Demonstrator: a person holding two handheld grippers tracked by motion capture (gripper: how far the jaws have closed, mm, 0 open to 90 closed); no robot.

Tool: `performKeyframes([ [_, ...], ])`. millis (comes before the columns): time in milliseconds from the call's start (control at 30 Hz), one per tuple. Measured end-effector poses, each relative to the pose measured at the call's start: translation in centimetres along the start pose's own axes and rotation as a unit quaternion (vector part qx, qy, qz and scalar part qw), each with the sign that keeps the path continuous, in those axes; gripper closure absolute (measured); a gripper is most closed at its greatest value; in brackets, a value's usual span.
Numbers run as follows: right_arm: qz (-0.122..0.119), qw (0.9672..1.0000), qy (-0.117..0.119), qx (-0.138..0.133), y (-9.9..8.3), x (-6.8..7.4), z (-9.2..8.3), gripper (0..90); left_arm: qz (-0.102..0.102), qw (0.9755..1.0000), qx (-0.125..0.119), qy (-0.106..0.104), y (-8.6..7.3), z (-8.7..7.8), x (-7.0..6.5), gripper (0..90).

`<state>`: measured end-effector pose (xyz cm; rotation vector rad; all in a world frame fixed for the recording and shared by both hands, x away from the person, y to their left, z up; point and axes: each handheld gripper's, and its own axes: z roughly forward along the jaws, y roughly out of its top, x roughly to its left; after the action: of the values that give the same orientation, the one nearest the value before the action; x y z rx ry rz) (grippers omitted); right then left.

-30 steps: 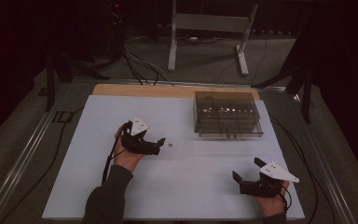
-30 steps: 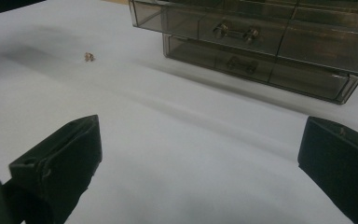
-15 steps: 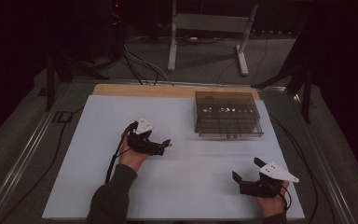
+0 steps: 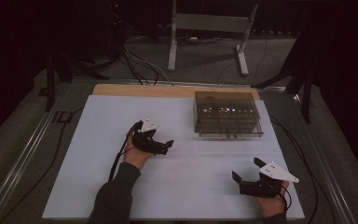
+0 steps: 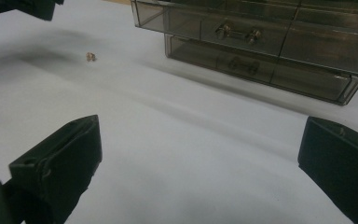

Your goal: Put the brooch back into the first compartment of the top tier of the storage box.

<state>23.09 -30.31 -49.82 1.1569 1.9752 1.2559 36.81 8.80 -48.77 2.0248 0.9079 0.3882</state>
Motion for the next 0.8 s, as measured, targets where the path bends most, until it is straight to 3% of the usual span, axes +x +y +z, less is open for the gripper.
performKeyframes([
  [167, -0.001, 1.0000, 0.000, 0.000, 0.0, 0.0, 0.0, 0.3, 0.002, 0.9994, 0.035, -0.003, 0.1, 1.1, -0.3, 3.4],
  [333, -0.001, 1.0000, 0.001, 0.001, 0.0, 0.0, 0.0, 0.3, 0.017, 0.9979, 0.063, 0.004, 0.1, 2.1, -0.4, 4.8],
  [567, 0.000, 1.0000, 0.001, 0.001, 0.0, 0.0, 0.0, 0.3, 0.019, 0.9968, 0.077, 0.001, 0.1, 3.2, -0.6, 17.8],
  [667, -0.001, 1.0000, 0.001, 0.001, 0.0, 0.0, 0.0, 0.3, 0.027, 0.9957, 0.088, -0.002, 0.0, 3.5, -0.7, 27.2],
  [700, -0.001, 1.0000, 0.001, 0.002, 0.0, 0.0, 0.1, 0.3, 0.033, 0.9951, 0.093, -0.005, 0.0, 3.5, -0.8, 38.7],
  [733, -0.001, 1.0000, 0.001, 0.002, 0.0, 0.0, 0.1, 0.3, 0.037, 0.9947, 0.095, -0.010, 0.0, 3.6, -0.8, 38.7],
  [800, -0.001, 1.0000, 0.002, 0.002, 0.0, 0.0, 0.1, 0.3, 0.043, 0.9938, 0.101, -0.015, 0.0, 3.8, -1.0, 47.2],
])
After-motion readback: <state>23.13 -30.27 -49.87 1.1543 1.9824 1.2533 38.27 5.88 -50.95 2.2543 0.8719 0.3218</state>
